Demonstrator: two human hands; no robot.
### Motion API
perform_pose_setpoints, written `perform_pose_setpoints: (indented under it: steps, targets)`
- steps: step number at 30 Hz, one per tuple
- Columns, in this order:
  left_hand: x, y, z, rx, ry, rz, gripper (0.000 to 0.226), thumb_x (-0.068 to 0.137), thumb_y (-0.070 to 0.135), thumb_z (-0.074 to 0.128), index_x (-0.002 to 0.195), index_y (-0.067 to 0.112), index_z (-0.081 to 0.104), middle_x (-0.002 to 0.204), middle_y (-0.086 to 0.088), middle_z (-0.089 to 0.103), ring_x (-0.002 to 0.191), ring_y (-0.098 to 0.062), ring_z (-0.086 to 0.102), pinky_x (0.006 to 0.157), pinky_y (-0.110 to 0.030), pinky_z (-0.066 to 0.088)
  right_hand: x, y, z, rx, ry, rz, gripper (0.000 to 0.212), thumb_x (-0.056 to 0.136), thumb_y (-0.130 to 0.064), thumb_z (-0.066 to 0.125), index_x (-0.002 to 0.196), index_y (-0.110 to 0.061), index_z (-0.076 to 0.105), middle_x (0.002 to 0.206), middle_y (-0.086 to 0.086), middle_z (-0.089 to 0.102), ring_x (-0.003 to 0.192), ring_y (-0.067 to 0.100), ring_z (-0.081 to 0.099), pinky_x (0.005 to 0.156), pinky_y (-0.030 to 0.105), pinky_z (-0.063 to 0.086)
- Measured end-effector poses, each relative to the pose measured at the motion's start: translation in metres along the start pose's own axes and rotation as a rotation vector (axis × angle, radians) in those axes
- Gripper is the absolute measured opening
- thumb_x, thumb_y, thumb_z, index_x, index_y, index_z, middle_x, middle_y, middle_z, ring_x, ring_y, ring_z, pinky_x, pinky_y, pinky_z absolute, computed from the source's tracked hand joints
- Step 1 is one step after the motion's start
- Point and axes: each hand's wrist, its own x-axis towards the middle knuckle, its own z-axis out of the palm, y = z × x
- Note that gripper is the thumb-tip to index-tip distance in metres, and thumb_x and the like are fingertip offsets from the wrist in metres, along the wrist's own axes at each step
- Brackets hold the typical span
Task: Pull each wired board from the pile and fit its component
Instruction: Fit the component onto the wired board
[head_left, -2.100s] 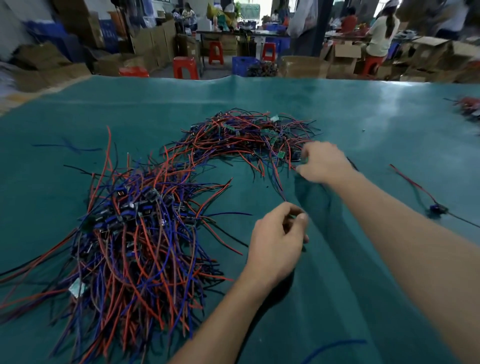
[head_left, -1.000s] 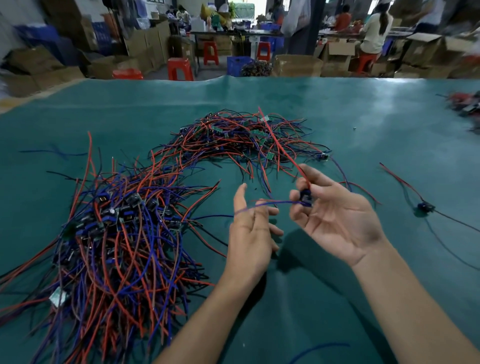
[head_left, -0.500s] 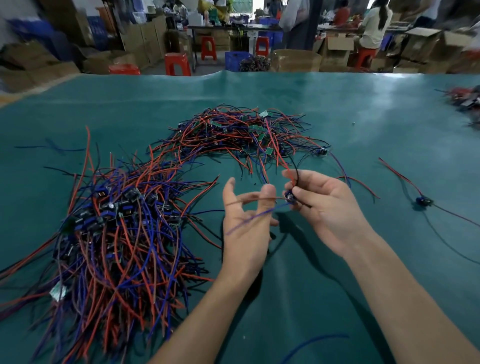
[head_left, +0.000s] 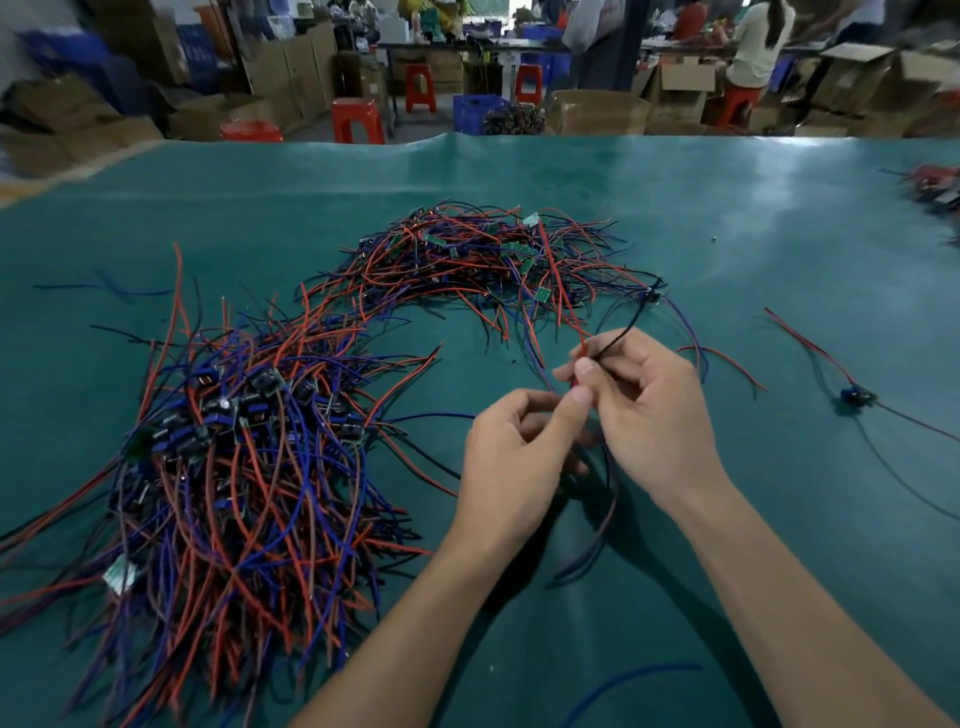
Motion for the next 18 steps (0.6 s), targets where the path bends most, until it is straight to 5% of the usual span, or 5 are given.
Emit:
perform_pose_setpoints:
  steps: [6,10,15,18]
  targets:
    - [-0.001,0.003,-0.001,-0.054,-0.026,-0.010,0.019,0.091,0.014,0.075,0.104,0.006,0.064,0.093,-0.011,0.077,0.077,-0.018,0.072,0.052,-0.022,0.052,-0.001,-0.006,0.001,0.219,-0.042,0.127,0.018,0.098,-0.004,0.061,0.091,-0.020,0.066,0.089,0.003,0.080,0.076,0.016,0.074,0.064,0.022,0.056]
    - [0.001,-0.002,-0.001,-0.043,0.011,0.034,0.017,0.087,0.008,0.077,0.098,0.011,0.064,0.086,-0.013,0.075,0.070,-0.016,0.062,0.055,-0.024,0.049,-0.003,-0.005,0.004,0.154,-0.059,0.137,0.016,0.096,-0.006,0.065,0.090,-0.021,0.068,0.087,0.002,0.080,0.075,0.019,0.075,0.066,0.031,0.061]
    - [0.004,-0.007,-0.001,0.021,0.008,0.065,0.021,0.085,-0.001,0.073,0.095,0.018,0.071,0.087,-0.004,0.076,0.072,-0.020,0.066,0.073,-0.041,0.058,-0.002,-0.003,0.003,0.148,-0.021,0.122,0.015,0.092,-0.007,0.071,0.089,-0.021,0.072,0.084,0.002,0.079,0.076,0.016,0.075,0.066,0.022,0.055]
    - [0.003,-0.008,-0.002,0.075,-0.013,0.102,0.019,0.088,0.003,0.070,0.097,0.018,0.074,0.087,-0.004,0.077,0.077,-0.029,0.072,0.070,-0.035,0.055,0.000,0.003,-0.002,-0.017,-0.037,0.103,0.004,0.086,-0.021,0.079,0.083,-0.023,0.078,0.077,-0.003,0.077,0.069,0.012,0.069,0.070,0.032,0.055]
